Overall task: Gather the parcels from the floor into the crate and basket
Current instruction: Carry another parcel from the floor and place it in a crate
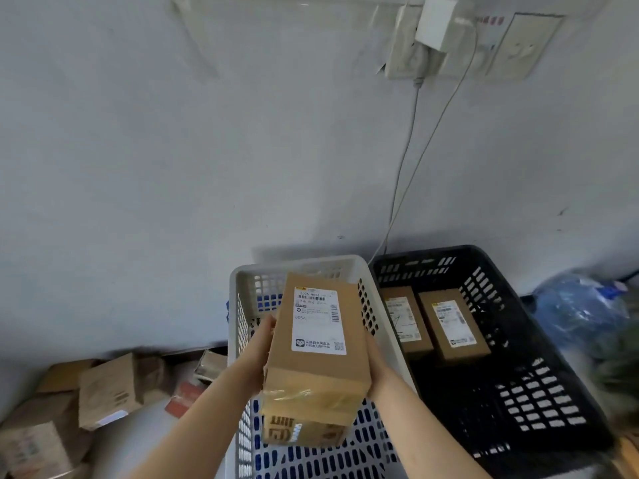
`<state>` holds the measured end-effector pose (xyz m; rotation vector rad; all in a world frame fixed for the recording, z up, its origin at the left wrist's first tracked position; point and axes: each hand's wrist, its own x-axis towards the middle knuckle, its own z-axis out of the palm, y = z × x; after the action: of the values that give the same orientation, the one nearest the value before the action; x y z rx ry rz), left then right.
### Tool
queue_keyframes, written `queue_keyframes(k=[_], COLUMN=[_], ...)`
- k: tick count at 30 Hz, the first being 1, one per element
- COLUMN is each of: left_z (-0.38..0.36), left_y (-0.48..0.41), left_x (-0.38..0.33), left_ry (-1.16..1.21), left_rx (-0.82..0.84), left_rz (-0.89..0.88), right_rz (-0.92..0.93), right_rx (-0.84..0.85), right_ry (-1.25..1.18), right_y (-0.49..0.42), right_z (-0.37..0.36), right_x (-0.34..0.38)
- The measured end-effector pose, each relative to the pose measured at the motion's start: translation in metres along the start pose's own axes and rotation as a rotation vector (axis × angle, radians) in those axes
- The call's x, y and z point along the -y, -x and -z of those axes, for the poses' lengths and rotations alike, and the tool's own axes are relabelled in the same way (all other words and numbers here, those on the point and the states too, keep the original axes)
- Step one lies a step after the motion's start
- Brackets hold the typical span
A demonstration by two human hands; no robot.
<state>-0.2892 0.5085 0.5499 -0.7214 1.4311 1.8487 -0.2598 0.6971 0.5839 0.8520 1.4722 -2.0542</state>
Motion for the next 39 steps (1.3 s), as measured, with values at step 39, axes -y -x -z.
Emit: queue_keyframes(k=[39], left_z=[0.020], left_y=[-0.052], left_x=[0.043], left_ry=[-0.105], left_rx=[-0.212], left_rz=[0.239], right_rz=[-0.505], right_rx=[-0.193], right_ry=[0.847], right_y=[-0.101], right_z=[-0.018], right_x=[-0.055])
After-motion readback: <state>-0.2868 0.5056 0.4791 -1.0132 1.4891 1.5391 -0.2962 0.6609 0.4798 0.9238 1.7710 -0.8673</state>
